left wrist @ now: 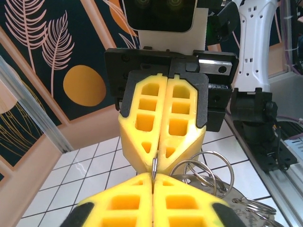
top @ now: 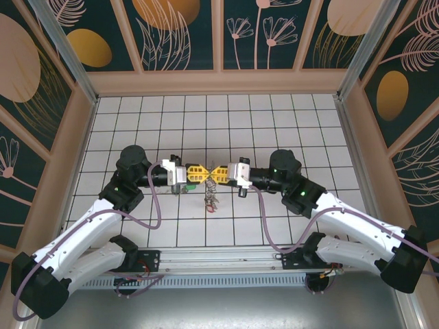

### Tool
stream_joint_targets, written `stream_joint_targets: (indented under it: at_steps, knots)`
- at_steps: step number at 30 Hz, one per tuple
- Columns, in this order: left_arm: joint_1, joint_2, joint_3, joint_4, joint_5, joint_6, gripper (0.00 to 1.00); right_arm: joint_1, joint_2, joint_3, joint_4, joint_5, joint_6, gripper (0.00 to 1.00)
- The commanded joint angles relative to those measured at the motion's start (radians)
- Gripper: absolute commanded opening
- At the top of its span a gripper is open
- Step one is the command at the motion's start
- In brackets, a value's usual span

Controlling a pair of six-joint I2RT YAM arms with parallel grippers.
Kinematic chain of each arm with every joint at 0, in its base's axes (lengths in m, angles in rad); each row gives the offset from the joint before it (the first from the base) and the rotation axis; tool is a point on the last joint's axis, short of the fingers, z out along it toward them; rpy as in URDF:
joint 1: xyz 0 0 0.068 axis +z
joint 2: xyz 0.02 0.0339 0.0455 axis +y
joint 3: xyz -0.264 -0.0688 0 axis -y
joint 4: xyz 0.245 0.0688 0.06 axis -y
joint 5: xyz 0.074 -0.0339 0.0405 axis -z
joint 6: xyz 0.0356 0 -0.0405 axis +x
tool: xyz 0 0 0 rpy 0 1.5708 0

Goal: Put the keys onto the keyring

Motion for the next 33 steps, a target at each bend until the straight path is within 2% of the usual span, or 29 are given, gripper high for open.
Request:
stream_joint_targets:
  at_steps: [1,6,8,11,14,15,19,20,22,24,29,32,33]
  knots:
    - [-0.01,-0.035,0.013,-0.039,-0.043,0.016,0.24,0.003,-0.039,-0.029,0.062,0.065,-0.029,0.0]
    - [-0.01,-0.117,0.023,-0.191,-0.17,0.043,0.42,0.001,-0.075,-0.034,-0.02,0.119,-0.093,0.0]
    - [-0.009,-0.15,0.02,-0.227,-0.226,0.012,0.55,0.004,-0.095,-0.042,-0.039,0.136,-0.12,0.0]
    - [-0.009,-0.188,0.007,-0.241,-0.341,-0.111,0.64,0.009,-0.122,-0.048,-0.069,0.16,-0.181,0.0]
    - [-0.009,-0.197,0.005,-0.275,-0.5,-0.325,0.81,0.011,-0.126,-0.022,-0.17,0.172,-0.288,0.0]
    - [-0.01,-0.193,0.014,-0.313,-0.553,-0.384,0.82,0.013,-0.128,-0.014,-0.198,0.179,-0.32,0.0]
    - [-0.01,-0.171,0.034,-0.439,-0.636,-0.493,0.83,0.014,-0.174,-0.04,-0.272,0.155,-0.517,0.0]
    - [-0.01,-0.166,0.018,-0.443,-0.677,-0.539,0.8,0.014,-0.182,-0.044,-0.272,0.158,-0.529,0.0]
    - [-0.009,-0.147,-0.023,-0.453,-0.783,-0.636,0.69,0.015,-0.191,-0.031,-0.294,0.153,-0.547,0.0]
    - [-0.01,-0.109,-0.052,-0.47,-0.867,-0.761,0.65,0.014,-0.192,-0.008,-0.367,0.132,-0.587,0.0]
    - [-0.01,0.01,-0.059,-0.506,-0.891,-0.961,0.61,0.023,-0.21,-0.008,-0.43,0.161,-0.673,0.0]
    - [-0.01,0.066,-0.039,-0.568,-0.908,-1.003,0.61,0.024,-0.211,0.003,-0.441,0.174,-0.687,0.0]
    - [-0.01,0.086,-0.025,-0.601,-0.924,-1.031,0.57,0.024,-0.207,0.01,-0.448,0.177,-0.689,0.0]
